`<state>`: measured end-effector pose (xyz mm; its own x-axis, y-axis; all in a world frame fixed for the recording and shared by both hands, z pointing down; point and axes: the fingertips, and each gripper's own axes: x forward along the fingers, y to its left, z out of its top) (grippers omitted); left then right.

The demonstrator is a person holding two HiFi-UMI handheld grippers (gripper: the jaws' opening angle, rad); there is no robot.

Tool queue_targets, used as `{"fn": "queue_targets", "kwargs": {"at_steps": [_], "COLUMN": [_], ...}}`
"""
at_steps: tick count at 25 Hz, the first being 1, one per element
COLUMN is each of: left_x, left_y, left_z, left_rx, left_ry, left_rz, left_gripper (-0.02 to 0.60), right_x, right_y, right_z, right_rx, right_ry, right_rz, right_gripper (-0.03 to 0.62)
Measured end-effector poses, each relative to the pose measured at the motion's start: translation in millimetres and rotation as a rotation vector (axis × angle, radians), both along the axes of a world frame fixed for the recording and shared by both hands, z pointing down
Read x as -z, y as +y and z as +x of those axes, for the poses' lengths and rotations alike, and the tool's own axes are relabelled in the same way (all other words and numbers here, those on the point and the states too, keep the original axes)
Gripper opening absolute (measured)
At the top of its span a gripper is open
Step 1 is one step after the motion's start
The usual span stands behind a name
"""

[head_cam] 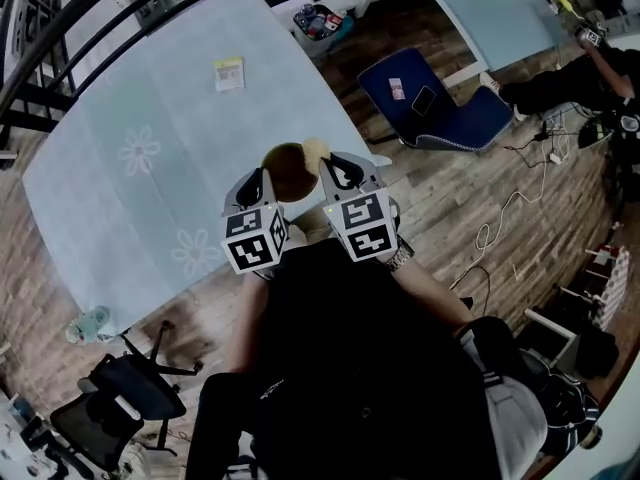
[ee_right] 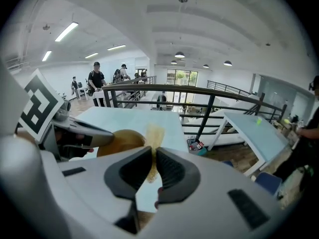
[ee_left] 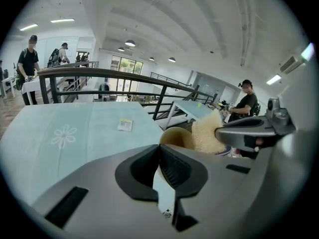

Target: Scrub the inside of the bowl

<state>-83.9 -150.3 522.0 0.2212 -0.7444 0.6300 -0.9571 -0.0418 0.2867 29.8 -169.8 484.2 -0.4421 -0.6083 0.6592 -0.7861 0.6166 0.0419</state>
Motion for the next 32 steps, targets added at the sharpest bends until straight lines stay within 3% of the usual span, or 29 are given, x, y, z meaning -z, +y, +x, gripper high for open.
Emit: {"fn": "queue_targets", "kwargs": {"at_steps": [7,11,17,23,32], "left_x": [-3,-3,-6,-10,-52], "left_y": [-4,-4,-2,3,6], "left_z": [-33,-53,-78,-90,-106], "left_rx": [0.007,0.069,0.157,0.181,0.172], "left_ry": [0.033,0.074,0.113,0.117,0.065], "left_rz": [0.001,0.005,0.008,0.005,-0.058], "left_gripper": [0.021,0.021,0.021,0.021,0.021], "right_x": [6,-9,-21,-20,-12], "right_y": [5,15,26,38,38], "right_z": [-41,-61,-90,-121,-133], "right_rx": [0.022,0.034,0.023,0.066,0.091], "right_ry": [-0.012,-0.044,-0.203,-0.282,-0.317], "right_rz": [0.034,-0.028,-0.187,-0.259,-0.259], "right_gripper": [0.038,0.038,0.038,0.038,0.038]}}
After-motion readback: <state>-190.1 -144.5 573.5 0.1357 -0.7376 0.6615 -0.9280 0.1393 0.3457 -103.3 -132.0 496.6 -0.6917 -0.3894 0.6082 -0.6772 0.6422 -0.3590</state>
